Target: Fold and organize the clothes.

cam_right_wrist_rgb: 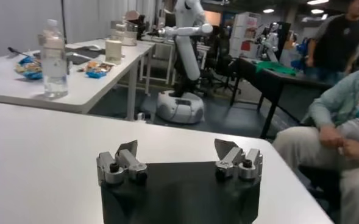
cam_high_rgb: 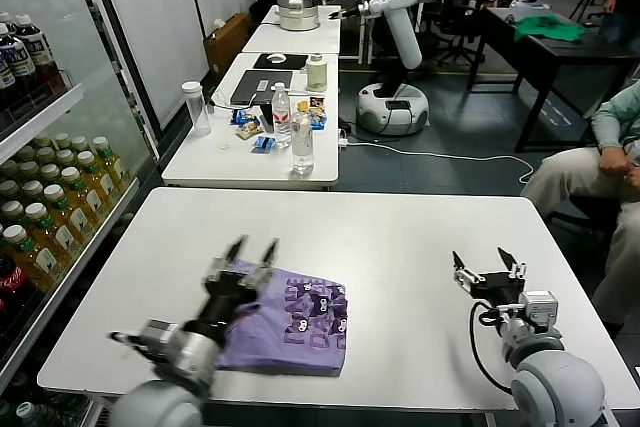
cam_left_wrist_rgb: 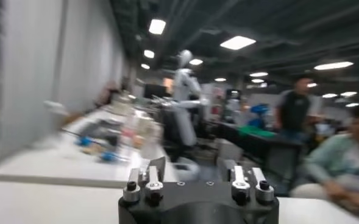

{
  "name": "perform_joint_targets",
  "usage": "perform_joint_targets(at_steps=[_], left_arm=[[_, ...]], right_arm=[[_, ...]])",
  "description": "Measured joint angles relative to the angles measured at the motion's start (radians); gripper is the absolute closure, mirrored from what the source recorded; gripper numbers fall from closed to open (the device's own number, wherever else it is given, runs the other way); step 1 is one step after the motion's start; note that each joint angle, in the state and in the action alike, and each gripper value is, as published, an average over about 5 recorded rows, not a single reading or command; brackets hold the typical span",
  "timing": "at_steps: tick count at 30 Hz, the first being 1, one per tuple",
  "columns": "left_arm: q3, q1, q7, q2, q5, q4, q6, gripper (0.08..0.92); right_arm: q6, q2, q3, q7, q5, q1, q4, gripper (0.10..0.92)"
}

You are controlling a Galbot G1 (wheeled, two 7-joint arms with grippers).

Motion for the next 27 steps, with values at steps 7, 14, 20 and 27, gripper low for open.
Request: perform_joint_targets(at_steps=[7, 14, 20, 27], left_arm=[[-0.134, 0.031, 0.015, 0.044, -0.011, -0.013, -0.029, 0.185], [-0.190, 0.060, 0.034, 0.049, 0.006, -0.010, -0.049, 0.177], [-0.206, 0.066, 0.041, 0.045, 0.019, 0.009, -0.064, 0.177], [-0.211, 0.070, 0.048, 0.040, 0.030, 0.034, -0.080, 0.177]], right_arm=[[-0.002, 0.036, -0.189, 0.020, 0.042, 0.030, -0.017, 0.203], [-0.002, 0.087, -0.349, 0.043, 0.107, 0.087, -0.077, 0.203], [-0.002, 0.131, -0.415, 0.081, 0.181, 0.141, -0.138, 0.204], [0.001, 0.175, -0.447, 0.133, 0.250, 0.194, -0.205, 0.334]])
